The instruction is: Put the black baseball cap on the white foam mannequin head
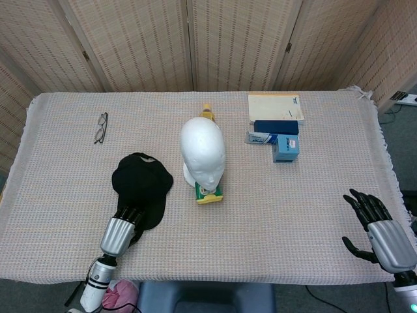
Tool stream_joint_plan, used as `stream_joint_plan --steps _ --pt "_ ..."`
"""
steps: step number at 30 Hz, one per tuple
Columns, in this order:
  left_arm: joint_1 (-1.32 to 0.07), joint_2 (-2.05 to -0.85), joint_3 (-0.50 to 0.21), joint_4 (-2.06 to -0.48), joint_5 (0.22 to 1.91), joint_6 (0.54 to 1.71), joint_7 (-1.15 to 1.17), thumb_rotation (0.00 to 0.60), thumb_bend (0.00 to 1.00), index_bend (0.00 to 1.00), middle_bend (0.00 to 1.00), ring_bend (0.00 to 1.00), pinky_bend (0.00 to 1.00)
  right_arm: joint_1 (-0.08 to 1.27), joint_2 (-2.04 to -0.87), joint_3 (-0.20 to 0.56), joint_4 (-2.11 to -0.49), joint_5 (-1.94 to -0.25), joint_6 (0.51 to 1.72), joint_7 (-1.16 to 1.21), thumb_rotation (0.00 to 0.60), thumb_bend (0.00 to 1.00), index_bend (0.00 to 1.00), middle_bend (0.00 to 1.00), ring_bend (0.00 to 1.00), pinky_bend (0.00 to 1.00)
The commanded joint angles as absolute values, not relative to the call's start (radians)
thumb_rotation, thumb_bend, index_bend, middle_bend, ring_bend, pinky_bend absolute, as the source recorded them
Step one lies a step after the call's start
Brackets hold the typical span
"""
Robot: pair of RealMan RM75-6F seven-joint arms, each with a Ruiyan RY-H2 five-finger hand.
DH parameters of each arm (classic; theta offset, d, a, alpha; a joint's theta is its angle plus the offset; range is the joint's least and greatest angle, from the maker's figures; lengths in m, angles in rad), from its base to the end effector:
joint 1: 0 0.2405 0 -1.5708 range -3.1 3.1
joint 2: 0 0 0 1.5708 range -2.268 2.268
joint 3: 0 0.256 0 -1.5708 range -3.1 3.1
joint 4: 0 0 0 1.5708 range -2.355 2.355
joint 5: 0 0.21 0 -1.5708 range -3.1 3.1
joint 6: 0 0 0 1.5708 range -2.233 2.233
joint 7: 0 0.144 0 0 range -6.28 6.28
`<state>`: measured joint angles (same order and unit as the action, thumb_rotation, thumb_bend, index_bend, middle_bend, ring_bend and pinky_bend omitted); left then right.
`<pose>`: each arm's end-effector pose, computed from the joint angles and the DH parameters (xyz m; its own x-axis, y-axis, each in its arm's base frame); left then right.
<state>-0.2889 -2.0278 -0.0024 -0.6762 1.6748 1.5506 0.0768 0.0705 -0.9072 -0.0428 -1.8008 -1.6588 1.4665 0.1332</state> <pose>-0.2530 0.2249 -0.0713 0.4760 -0.1303 0.8697 0.8004 -0.3454 -0.4899 -0.2783 -0.1533 0.1841 0.3089 -0.1328 0.9418 -0.9478 -0.1252 0.2932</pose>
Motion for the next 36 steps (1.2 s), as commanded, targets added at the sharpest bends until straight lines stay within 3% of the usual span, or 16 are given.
stream_joint_plan --steps 1,17,28,36 --pt "-0.293 -2.037 -0.003 -0.661 1.671 1.555 0.069 0.6 0.28 0.35 0.33 0.24 0.42 0.071 -0.907 -0.042 -1.801 -1.658 1.464 0.133 0.6 0.25 0.0 0.0 0.0 0.0" --pt "-0.312 -2.119 -0.021 -0.506 1.647 1.584 0.01 0.6 0.28 0.44 0.44 0.33 0.43 0.073 -0.905 -0.038 -1.797 -1.657 1.464 0.142 0.6 0.26 0.0 0.0 0.0 0.0" --pt "-0.324 -2.145 -0.047 -0.427 1.633 1.682 -0.031 0.6 0.38 0.56 0.57 0.44 0.53 0.069 -0.9 -0.046 -1.795 -1.676 1.47 0.152 0.6 0.25 0.0 0.0 0.0 0.0" --pt "-0.328 -2.122 -0.051 -0.441 1.631 1.735 -0.016 0.6 0.4 0.58 0.6 0.45 0.54 0.069 -0.901 -0.051 -1.796 -1.688 1.47 0.148 0.6 0.25 0.0 0.0 0.0 0.0"
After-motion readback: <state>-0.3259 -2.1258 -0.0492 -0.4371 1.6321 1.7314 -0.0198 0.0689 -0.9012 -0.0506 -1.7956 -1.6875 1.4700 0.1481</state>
